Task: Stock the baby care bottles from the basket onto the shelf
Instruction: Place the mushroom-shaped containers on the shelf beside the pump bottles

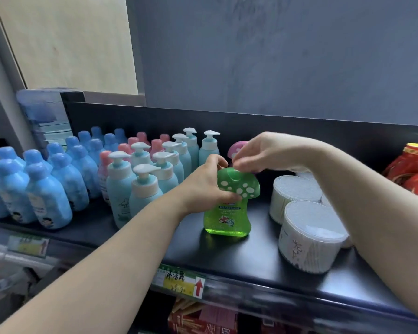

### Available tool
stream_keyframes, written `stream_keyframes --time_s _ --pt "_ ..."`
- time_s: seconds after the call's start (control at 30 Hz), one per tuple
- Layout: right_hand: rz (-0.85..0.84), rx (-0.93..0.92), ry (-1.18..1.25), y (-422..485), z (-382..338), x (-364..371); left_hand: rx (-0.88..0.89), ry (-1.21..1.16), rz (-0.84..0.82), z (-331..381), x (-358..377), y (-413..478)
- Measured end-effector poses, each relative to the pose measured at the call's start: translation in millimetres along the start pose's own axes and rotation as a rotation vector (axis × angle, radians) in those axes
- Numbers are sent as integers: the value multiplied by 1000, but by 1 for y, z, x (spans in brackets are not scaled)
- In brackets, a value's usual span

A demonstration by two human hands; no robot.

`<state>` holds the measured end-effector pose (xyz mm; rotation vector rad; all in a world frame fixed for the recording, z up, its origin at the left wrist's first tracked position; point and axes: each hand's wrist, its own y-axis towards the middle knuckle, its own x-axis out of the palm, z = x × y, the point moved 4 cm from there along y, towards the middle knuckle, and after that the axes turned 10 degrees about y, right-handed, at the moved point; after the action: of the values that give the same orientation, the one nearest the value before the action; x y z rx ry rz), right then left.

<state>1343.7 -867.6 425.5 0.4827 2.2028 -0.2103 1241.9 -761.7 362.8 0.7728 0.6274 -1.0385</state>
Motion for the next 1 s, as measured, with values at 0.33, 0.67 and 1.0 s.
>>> stream_keyframes --time_s 0.33,0.67,1.0 --pt "54 24 -143 4 5 12 -124 -114 124 -22 15 -13" --pt "157 112 -188 68 32 3 -227 31 84 -42 30 -45" --pt "208 81 -250 79 28 12 -217 94 43 -43 27 -60"
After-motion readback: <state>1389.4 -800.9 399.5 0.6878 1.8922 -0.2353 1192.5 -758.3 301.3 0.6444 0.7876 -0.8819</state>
